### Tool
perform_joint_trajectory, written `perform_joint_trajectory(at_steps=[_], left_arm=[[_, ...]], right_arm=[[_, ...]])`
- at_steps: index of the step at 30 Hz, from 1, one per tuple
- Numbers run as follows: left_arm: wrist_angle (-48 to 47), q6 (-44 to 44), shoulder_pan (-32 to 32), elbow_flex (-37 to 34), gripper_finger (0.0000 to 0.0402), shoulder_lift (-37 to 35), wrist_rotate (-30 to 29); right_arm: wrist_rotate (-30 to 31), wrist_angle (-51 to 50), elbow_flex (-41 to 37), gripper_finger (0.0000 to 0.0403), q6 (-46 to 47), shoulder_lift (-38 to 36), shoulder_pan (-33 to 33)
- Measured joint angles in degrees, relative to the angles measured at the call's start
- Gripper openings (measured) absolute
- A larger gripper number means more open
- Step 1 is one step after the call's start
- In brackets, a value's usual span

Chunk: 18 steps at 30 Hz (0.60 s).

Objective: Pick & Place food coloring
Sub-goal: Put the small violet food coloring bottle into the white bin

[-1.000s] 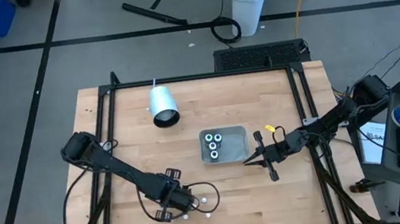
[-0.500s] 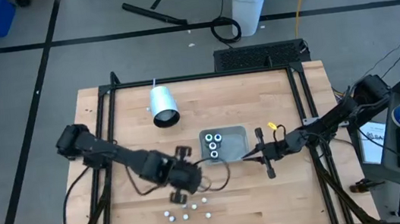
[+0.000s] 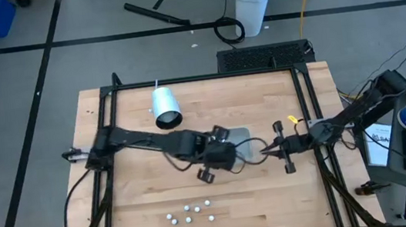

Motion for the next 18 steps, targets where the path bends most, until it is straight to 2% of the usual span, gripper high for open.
perform_joint_trajectory(at_steps=[2, 8, 12, 18], left_arm=[[-0.78, 2.64, 0.92, 4.56, 0.0074, 3.80, 1.23], [-3.14, 9.70, 3.16, 15.62, 0.0074, 13.40, 4.76], [-1.29, 11.62, 5.40, 15.17, 0.0074, 15.21, 4.71], [-1.47, 7.50, 8.83, 15.46, 0.0074, 16.04, 5.67]], right_arm=[[2.32, -0.38, -1.81, 0.0015, -0.10, -3.68, 0.37], [3.28, -0.05, -4.43, 0.0015, -0.27, -10.12, 0.33], [3.19, -1.45, -4.50, 0.0015, -0.25, -10.48, 0.33], [3.24, -2.61, -4.57, 0.0015, -1.27, -10.40, 0.33]])
